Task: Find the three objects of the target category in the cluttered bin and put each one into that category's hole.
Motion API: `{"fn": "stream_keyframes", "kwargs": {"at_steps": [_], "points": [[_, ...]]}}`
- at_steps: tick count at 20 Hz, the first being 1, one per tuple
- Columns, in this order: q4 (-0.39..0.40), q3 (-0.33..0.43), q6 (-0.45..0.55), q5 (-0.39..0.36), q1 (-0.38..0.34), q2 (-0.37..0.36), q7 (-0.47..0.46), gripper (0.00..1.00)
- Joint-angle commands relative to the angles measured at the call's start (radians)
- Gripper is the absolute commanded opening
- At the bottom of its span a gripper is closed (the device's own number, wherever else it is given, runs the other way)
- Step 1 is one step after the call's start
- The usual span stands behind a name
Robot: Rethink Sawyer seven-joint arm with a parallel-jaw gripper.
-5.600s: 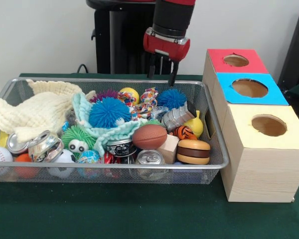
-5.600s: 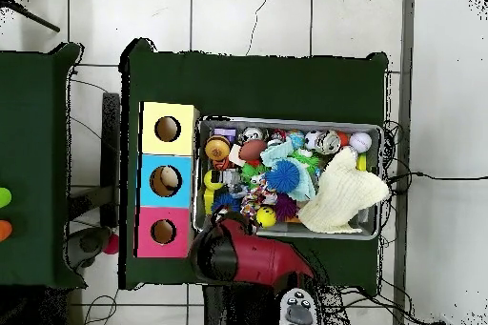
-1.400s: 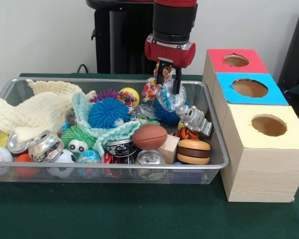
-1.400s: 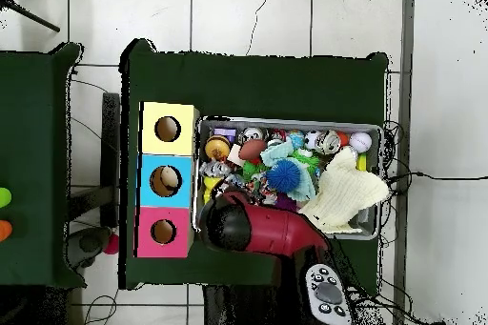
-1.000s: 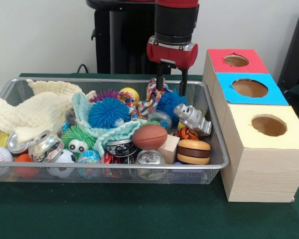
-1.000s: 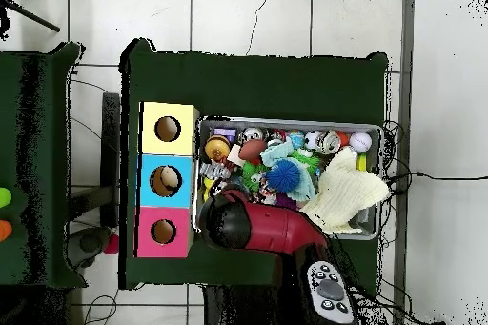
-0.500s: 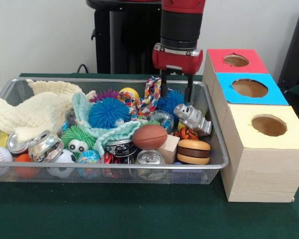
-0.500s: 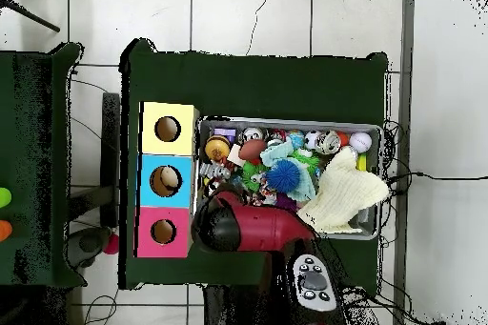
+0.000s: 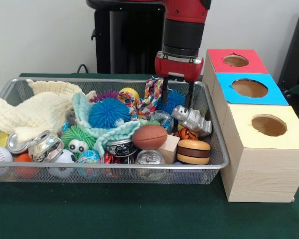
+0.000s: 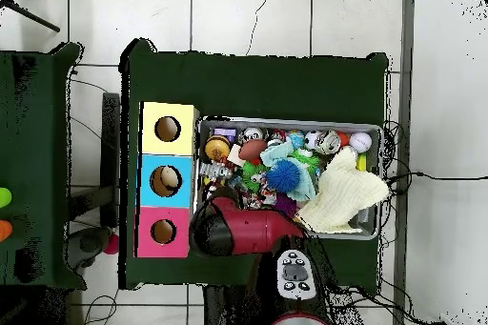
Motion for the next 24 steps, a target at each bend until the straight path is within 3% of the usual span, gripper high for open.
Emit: {"fn": "stream_keyframes", "kwargs": {"at_steps": [1, 6, 14, 16, 24], "points": [[-0.102, -0.005, -0.038, -0.068, -0.015, 0.099, 0.03, 1.0], [-0.117, -0.011, 0.051, -0.108, -0.018, 0.102, -0.023, 1.0], [-0.128, -0.015, 0.037, -0.128, -0.025, 0.122, 0.011, 1.0], [-0.108, 0.022, 0.003, -0.104, -0.056, 0.133, 0.056, 1.0], [-0.071, 0.127, 0.039, -0.077, -0.135, 0.153, 0.071, 1.0]]}}
